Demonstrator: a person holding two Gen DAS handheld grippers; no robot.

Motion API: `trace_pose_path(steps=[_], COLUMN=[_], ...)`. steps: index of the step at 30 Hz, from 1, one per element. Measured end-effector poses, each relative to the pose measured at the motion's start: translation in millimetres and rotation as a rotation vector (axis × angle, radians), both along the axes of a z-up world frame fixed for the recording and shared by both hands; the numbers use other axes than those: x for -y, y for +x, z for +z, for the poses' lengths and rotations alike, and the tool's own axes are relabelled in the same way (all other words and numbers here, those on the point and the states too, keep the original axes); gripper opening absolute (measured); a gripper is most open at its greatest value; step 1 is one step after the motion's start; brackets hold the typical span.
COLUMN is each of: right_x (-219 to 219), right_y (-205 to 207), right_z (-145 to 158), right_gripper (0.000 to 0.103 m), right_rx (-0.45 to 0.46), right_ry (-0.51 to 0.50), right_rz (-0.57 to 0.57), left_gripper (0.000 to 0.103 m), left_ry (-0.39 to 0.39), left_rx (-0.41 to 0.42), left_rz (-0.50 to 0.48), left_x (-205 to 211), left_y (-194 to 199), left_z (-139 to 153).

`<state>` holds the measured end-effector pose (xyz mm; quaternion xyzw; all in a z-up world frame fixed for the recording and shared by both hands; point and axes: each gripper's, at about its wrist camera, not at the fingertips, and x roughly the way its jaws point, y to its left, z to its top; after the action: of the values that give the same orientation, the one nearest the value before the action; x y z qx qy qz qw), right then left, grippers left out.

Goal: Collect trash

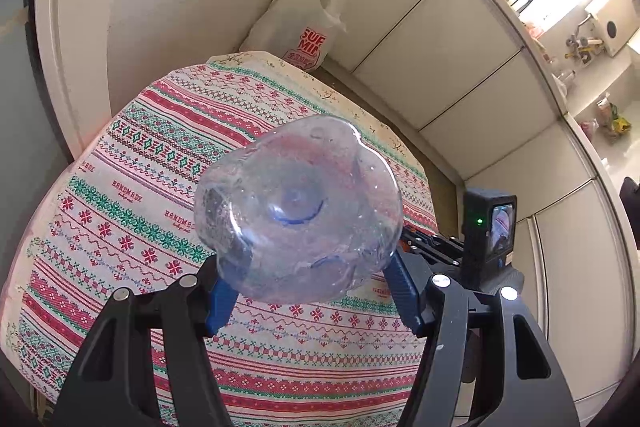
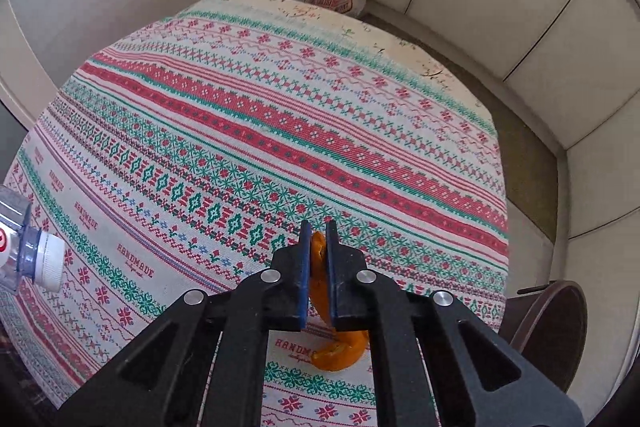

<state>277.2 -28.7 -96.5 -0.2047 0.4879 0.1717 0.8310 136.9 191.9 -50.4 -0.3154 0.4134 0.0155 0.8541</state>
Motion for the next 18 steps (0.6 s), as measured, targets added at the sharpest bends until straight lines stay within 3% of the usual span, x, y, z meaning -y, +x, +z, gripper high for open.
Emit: trace_pose_path(steps=[18], right_x=[80.5], right_y=[-15.1], right_z=[162.4], right_gripper=[0.005], right_rx=[0.324], right_ry=[0.182], right_rz=[-0.132], left_gripper=[0.063], left_ry=[0.019], left_rx=[0.022], left_rz=[-0.020], left_x=[19.7], left_y=[3.6], left_z=[1.9])
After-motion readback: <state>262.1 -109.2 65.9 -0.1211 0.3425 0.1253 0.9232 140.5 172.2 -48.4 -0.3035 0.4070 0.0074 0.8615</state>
